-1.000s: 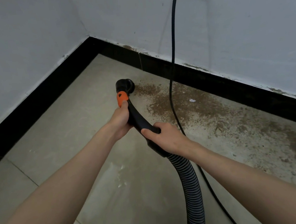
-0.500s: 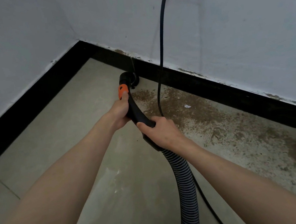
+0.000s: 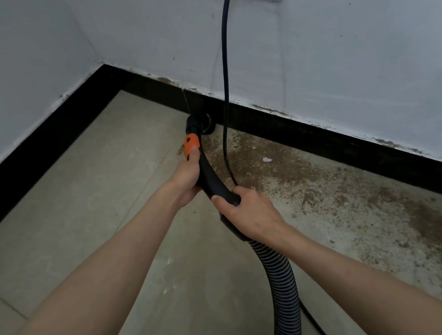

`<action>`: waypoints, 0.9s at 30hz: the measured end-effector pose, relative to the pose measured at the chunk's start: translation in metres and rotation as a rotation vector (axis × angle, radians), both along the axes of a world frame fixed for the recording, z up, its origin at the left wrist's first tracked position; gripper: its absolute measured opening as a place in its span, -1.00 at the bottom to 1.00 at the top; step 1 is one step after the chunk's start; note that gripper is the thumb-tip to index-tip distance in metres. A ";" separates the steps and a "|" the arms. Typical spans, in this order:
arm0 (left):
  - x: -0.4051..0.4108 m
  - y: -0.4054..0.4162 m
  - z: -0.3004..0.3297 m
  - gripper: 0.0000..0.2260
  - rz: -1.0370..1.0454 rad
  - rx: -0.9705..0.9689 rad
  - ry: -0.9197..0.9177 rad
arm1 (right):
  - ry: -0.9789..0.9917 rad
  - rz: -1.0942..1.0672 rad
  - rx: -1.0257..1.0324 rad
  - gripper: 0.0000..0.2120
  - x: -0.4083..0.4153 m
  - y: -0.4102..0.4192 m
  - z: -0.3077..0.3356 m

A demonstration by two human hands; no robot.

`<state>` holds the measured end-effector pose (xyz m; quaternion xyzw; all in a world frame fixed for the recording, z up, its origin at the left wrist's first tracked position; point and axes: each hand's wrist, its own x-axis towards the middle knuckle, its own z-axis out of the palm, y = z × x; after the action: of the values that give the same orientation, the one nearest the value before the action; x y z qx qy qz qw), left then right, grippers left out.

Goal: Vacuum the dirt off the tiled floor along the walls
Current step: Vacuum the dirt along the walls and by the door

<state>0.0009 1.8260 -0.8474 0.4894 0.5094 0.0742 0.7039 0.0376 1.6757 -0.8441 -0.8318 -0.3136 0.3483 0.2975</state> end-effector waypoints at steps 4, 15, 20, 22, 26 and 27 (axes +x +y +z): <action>-0.001 -0.009 0.003 -0.48 -0.035 -0.054 -0.006 | -0.020 -0.021 -0.023 -0.64 -0.004 -0.013 0.005; 0.005 -0.050 0.012 -0.50 -0.111 -0.106 -0.024 | -0.004 -0.073 -0.053 -0.62 -0.003 -0.057 0.016; 0.007 -0.062 0.013 -0.59 -0.130 -0.115 -0.019 | -0.020 -0.095 -0.060 -0.64 -0.005 -0.071 0.018; 0.006 -0.062 0.015 -0.59 -0.137 -0.111 -0.021 | -0.016 -0.106 -0.048 -0.65 -0.007 -0.071 0.020; 0.003 -0.055 0.022 -0.60 -0.147 -0.072 -0.016 | 0.006 -0.146 0.002 -0.62 -0.017 -0.063 0.021; 0.001 -0.053 0.024 -0.61 -0.138 -0.051 -0.016 | 0.001 -0.144 0.011 -0.63 -0.020 -0.060 0.021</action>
<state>0.0019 1.7734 -0.8233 0.5046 0.4704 0.0163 0.7238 0.0181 1.6162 -0.8229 -0.8504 -0.2549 0.3245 0.3265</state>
